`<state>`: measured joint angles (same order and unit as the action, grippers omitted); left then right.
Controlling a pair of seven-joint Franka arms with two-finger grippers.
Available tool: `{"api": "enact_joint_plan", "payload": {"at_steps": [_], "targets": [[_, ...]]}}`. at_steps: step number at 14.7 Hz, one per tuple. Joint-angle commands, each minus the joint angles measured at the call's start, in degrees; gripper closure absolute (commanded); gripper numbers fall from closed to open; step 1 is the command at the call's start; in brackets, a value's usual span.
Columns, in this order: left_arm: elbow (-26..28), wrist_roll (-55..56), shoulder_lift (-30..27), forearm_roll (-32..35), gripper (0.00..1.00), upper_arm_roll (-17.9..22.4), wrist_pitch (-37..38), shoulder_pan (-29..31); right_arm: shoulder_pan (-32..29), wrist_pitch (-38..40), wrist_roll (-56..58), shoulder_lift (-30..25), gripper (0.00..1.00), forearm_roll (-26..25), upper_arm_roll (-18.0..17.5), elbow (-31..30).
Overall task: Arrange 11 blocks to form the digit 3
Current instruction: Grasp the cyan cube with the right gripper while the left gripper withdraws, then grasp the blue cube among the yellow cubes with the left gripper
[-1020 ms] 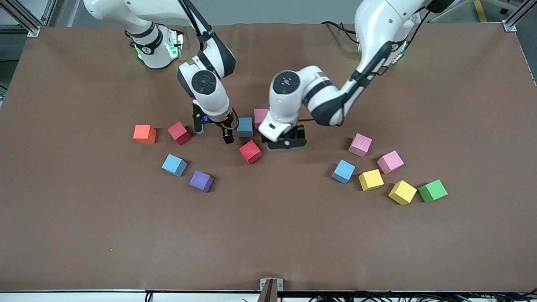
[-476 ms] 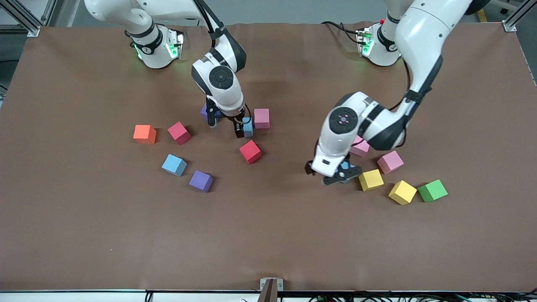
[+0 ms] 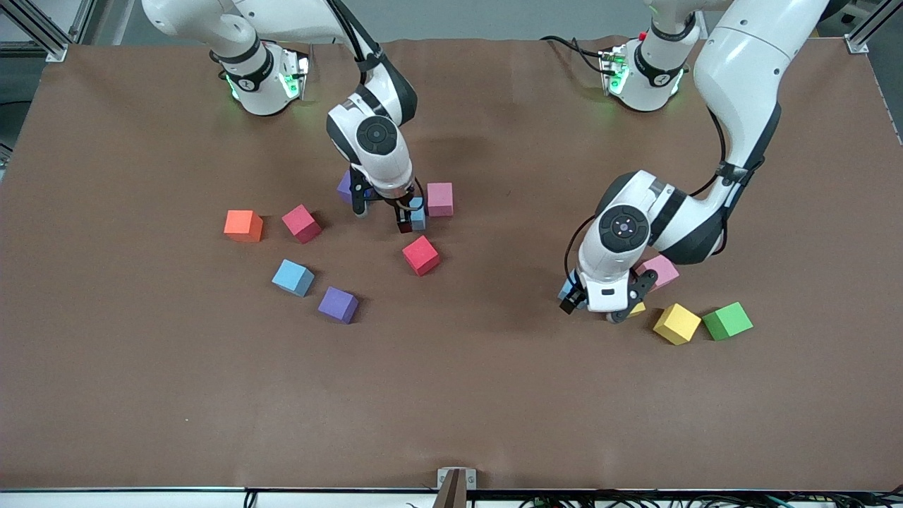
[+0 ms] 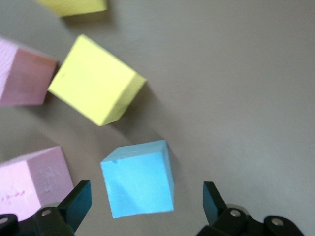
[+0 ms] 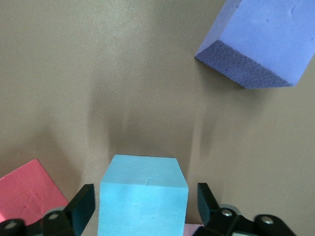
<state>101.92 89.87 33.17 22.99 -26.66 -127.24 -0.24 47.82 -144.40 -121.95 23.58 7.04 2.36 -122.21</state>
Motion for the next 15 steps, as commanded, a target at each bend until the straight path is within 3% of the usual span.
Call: {"api": "enact_joint_plan", "payload": {"at_steps": [1, 2, 3, 4, 5, 6, 15], "targets": [[3.63, 8.89, -2.23, 0.38, 0.0, -0.5, -0.29, 1.12, 0.52, -0.79, -0.49, 0.41, 0.1, 1.05, 0.28, 0.74], [3.99, 11.62, -2.23, 0.38, 0.0, -0.5, -0.64, 1.2, 0.78, -0.7, -0.49, 0.41, 0.18, 1.05, 0.28, 0.74], [4.25, 13.21, -2.23, 0.38, 0.0, -0.41, -2.12, 1.2, 1.05, -0.79, -0.49, 0.41, 0.37, 1.05, 0.28, 0.74], [4.69, 14.45, -2.23, 0.38, 0.0, -0.41, -4.75, 1.38, 1.05, -0.79, -0.49, 0.41, 0.66, 1.05, 0.28, 0.74], [5.3, 15.42, -2.15, 0.38, 0.0, -0.41, -6.78, 1.38, 0.87, -0.79, -0.49, 0.41, 0.86, 1.05, 0.19, 0.66], [5.92, 15.6, -2.06, 0.47, 0.0, -0.41, -8.01, 1.38, 0.96, -0.53, -0.49, 0.41, 0.97, 1.05, 0.27, 0.57], [8.91, 14.9, -1.71, 1.26, 0.0, -0.24, -11.36, 2.61, 2.98, 0.0, -1.53, -1.08, 0.99, 1.05, 0.28, -2.77]]}}
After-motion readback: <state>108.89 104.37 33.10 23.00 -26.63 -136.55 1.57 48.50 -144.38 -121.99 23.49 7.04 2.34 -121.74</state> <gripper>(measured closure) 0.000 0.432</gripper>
